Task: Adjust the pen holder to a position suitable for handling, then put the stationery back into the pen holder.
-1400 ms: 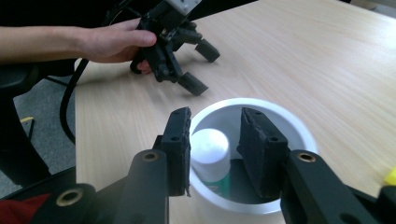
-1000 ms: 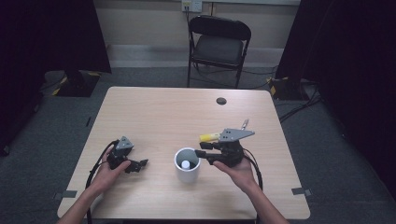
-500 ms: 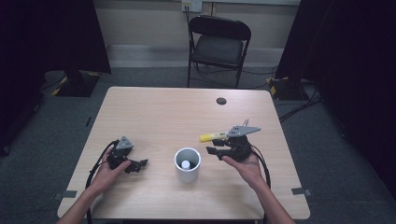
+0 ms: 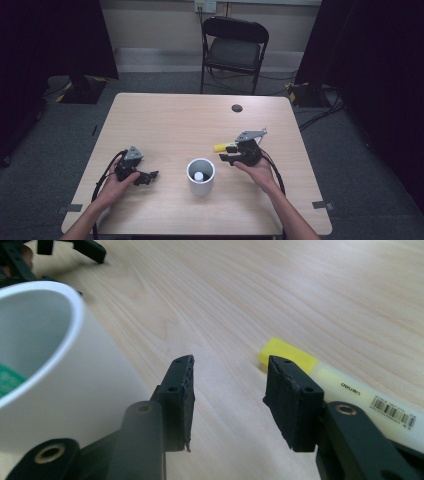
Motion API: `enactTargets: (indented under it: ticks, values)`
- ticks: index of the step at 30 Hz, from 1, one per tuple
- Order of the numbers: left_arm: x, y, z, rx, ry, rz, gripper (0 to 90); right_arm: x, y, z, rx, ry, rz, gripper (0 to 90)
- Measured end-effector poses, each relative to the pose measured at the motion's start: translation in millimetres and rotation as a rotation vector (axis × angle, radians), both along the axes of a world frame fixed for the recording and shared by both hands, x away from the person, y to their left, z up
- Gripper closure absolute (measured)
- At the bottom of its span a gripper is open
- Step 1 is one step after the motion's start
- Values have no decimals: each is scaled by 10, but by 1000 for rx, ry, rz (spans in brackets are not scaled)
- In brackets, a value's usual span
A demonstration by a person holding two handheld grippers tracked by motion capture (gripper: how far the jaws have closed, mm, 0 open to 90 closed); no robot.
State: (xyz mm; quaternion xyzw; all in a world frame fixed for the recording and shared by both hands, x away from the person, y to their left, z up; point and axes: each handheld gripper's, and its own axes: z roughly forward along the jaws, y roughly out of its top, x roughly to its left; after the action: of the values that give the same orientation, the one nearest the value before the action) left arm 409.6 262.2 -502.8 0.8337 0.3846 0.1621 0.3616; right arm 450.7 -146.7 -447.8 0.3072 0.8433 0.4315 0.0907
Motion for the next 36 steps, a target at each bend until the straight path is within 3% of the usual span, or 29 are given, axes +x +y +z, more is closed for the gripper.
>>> enactTargets:
  ticks: [2, 4, 6, 8, 9, 11, 12, 15, 25, 36]
  values:
    - [0, 0, 0, 0, 0, 0, 64, 97, 20, -32, -3, -5, -9, 528]
    - [-1, -1, -1, -1, -1, 1, 64, 187, 28, -77, 31, -15, -15, 510]
    - [-4, 0, 0, 0, 0, -1, 65, 285, 64, -112, -7, 5, 0, 483]
    - [-5, 1, 0, 1, 0, -1, 65, 343, 80, -136, 5, -28, -19, 473]
    - [-4, 0, 0, 0, 0, -1, 65, 387, 91, -146, -1, -11, -15, 452]
    - [-2, 3, 1, 3, -2, -3, 64, 446, 143, -166, -58, -46, -32, 431]
    - [-4, 1, -1, 0, 0, -1, 64, 470, 163, -181, -53, -58, -29, 431]
    - [-4, 1, 0, 0, 0, -2, 64, 543, 216, -248, -74, -31, -16, 409]
    - [-5, -1, -1, 0, 1, -1, 62, 574, 253, -393, -112, -15, -22, 358]
    - [-4, 0, -1, 1, 1, -2, 62, 558, 175, -417, -151, -5, -27, 399]
